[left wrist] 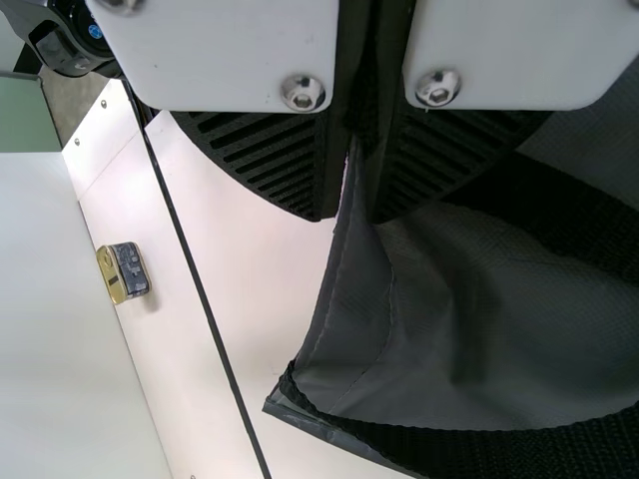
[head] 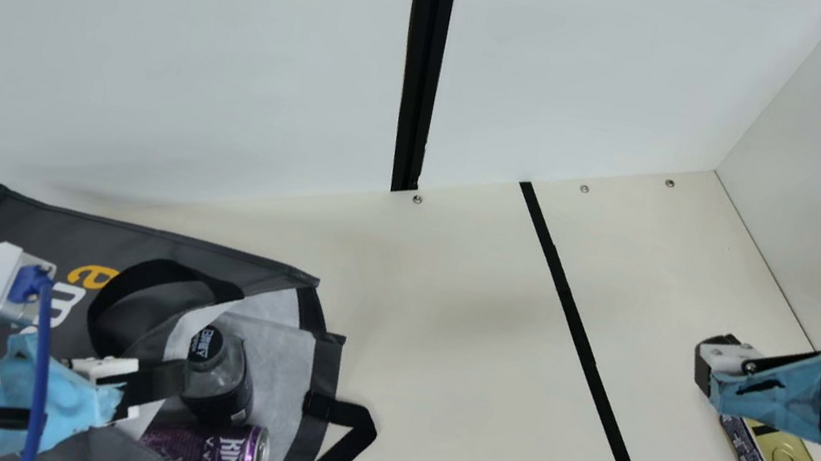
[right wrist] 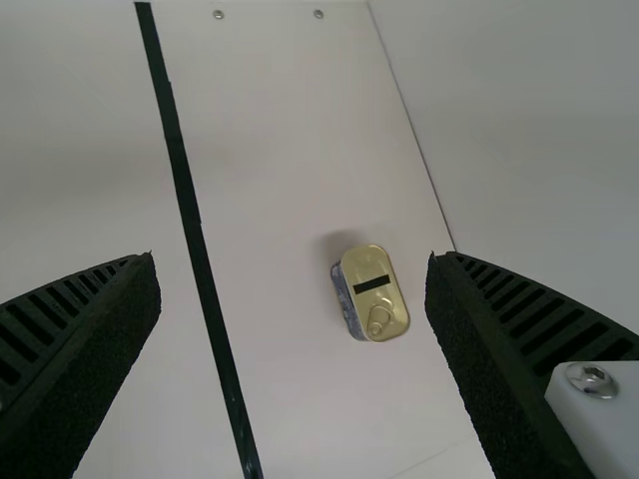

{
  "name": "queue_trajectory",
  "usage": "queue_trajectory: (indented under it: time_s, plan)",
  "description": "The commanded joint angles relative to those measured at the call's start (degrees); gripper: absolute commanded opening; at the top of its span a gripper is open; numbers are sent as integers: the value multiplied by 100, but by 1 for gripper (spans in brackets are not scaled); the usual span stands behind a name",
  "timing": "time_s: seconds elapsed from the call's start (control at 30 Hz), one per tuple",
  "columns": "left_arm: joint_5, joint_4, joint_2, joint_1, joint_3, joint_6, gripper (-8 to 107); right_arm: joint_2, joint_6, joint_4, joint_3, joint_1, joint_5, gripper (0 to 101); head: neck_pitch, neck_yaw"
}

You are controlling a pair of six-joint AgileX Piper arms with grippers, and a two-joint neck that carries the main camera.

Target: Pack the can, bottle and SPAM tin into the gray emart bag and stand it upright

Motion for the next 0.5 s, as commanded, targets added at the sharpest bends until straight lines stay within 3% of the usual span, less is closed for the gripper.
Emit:
queue_trajectory:
  time_s: [0.0,0.47]
  plan:
    - [0,0,0,0,0,0,-8,-55,83,-125,67,17,-10,95,-121,-14]
    - [0,0,0,0,0,0,-8,-261,287,-308,276,21,-10,95,-121,-14]
